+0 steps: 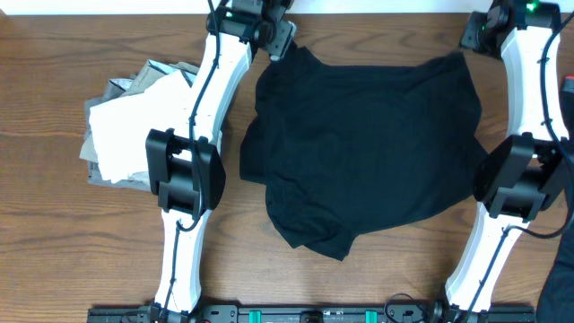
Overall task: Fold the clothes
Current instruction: 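Lay the black shirt flat on the table and release both grippers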
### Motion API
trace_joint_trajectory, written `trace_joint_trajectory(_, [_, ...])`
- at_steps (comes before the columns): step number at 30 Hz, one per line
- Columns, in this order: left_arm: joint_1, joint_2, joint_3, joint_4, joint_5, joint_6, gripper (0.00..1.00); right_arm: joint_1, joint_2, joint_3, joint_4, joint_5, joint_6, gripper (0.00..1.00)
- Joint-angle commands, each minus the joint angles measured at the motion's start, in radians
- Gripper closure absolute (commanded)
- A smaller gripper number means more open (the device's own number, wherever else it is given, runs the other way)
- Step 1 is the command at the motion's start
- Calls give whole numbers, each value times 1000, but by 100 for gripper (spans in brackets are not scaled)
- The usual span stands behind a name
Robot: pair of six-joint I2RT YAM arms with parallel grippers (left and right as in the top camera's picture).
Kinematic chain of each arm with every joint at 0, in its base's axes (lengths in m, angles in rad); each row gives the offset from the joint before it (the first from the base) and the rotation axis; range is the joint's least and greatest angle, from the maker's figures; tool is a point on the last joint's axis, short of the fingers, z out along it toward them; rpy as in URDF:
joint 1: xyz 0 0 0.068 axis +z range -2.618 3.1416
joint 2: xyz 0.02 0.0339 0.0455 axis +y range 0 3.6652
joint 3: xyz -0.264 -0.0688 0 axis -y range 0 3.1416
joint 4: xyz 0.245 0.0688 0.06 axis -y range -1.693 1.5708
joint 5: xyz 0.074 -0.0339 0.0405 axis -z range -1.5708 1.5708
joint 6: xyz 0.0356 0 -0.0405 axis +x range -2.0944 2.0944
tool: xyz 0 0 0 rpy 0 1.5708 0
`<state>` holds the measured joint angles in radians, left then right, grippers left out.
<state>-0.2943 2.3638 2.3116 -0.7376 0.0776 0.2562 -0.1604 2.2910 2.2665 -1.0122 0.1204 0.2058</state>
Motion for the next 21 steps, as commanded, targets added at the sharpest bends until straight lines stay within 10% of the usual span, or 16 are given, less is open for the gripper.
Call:
trace_joint_trajectory(1, [15,-100,17,-17,-66,-33,18,-51,-55,15,-34,-23,-71,29])
trace_joint_trajectory(12, [15,-306,17,-504,-59,-172,12,-218,-68,-35,-437,-46,-80,34])
trace_joint_trajectory(17, [15,-320,17,-703,107,-191,12,-309,-68,-161,-462,-110,-80,49])
trace_joint_trajectory(21, [14,-320,14,-794,225,-190,12,-362,-68,-299,-426,-255,-137,43])
